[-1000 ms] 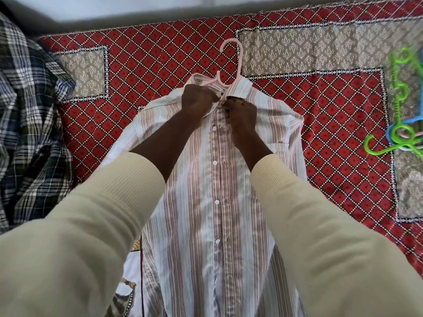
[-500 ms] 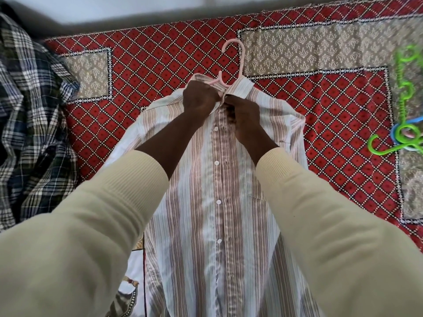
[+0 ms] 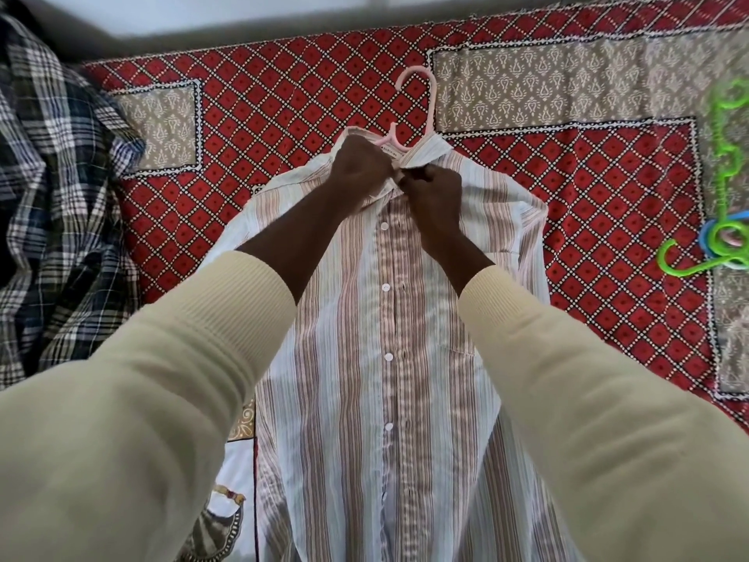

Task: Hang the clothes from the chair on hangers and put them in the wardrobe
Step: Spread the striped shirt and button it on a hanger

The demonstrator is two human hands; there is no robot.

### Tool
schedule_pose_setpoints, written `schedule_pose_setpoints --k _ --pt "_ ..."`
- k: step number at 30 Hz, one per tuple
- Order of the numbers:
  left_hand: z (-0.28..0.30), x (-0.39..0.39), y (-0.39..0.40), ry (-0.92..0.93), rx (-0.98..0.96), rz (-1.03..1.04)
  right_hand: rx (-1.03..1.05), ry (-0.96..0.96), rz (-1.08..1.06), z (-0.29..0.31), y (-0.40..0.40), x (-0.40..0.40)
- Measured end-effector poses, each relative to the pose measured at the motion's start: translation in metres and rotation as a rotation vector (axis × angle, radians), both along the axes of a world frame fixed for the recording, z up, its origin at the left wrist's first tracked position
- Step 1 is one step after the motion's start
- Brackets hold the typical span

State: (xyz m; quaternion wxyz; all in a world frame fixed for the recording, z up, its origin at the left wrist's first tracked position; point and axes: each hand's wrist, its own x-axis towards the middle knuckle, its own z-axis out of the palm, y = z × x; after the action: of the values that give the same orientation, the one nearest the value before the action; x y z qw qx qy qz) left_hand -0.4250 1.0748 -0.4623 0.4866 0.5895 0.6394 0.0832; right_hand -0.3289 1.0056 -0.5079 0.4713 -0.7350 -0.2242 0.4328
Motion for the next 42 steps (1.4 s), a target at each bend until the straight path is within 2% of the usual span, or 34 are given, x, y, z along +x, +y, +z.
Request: schedule_pose_setpoints --k 4,6,7,8,9,10,12,14,17,19,21,22,24,27,29,30,32,35,37,39,42 --pt "-0.016 -0.003 -0.003 -0.033 0.071 -0.071 -0.044 0.165 -0.035 0.003 0.002 0.001" --pt "-0.013 -0.004 -0.001 -0.156 0.073 -0.015 -0.056 0.198 -0.002 0.007 0.002 0.001" --pt "0.002 -0.005 -0.007 -0.161 -0.059 -0.088 -0.042 0.194 0.016 0.007 0.002 0.001" --pt "0.005 -0.005 -0.006 -0.107 0.094 -0.105 -0.027 0.159 0.032 0.007 0.001 0.001" --pt "0.002 -0.004 -0.005 -0.063 -0.023 -0.092 -0.018 0.103 0.047 0.007 0.001 0.001" --pt "0.004 -0.004 -0.002 -0.113 -0.106 0.024 -0.012 0.041 0.062 0.006 0.000 0.000" --pt "-0.006 0.001 0.003 -0.030 -0.140 -0.046 -0.001 -0.042 0.095 0.006 -0.001 -0.001" --pt "-0.012 -0.002 0.005 -0.004 -0.134 -0.051 -0.003 -0.041 0.114 0.002 -0.002 0.002" --pt "-0.020 -0.012 0.008 -0.212 0.018 0.059 -0.056 -0.060 0.096 -0.004 -0.003 0.009" --pt "-0.020 -0.016 0.007 -0.199 0.230 0.114 -0.083 -0.223 0.087 -0.002 -0.005 0.013" --pt "-0.020 -0.015 0.011 -0.012 0.467 0.094 -0.014 -0.463 0.036 0.006 -0.007 0.015" --pt "-0.016 -0.012 0.015 0.055 0.504 0.057 0.041 -0.571 0.003 0.010 -0.008 0.017" --pt "-0.009 -0.003 0.025 0.142 0.426 -0.077 0.037 -0.753 0.011 0.013 -0.007 0.024" --pt "0.000 0.008 0.040 0.282 0.278 -0.399 -0.135 -0.934 0.250 0.009 -0.004 0.037" --pt "0.006 0.010 0.046 0.357 0.339 -0.545 -0.179 -1.025 0.384 0.004 -0.004 0.046" --pt "0.007 0.010 0.049 0.375 0.379 -0.555 -0.184 -1.043 0.414 0.002 -0.004 0.050" --pt "0.004 0.007 0.056 0.329 0.378 -0.528 -0.171 -1.019 0.423 0.001 -0.002 0.058" --pt "0.001 0.004 0.058 0.231 0.265 -0.503 -0.138 -0.935 0.399 0.002 0.000 0.062" --pt "-0.004 -0.001 0.064 0.239 0.241 -0.373 -0.152 -0.877 0.362 0.004 0.001 0.063" --pt "-0.008 -0.010 0.070 0.259 0.268 -0.234 -0.168 -0.909 0.356 0.003 0.002 0.069" --pt "-0.007 -0.023 0.072 0.273 0.322 -0.143 -0.145 -1.014 0.370 0.001 0.003 0.081"
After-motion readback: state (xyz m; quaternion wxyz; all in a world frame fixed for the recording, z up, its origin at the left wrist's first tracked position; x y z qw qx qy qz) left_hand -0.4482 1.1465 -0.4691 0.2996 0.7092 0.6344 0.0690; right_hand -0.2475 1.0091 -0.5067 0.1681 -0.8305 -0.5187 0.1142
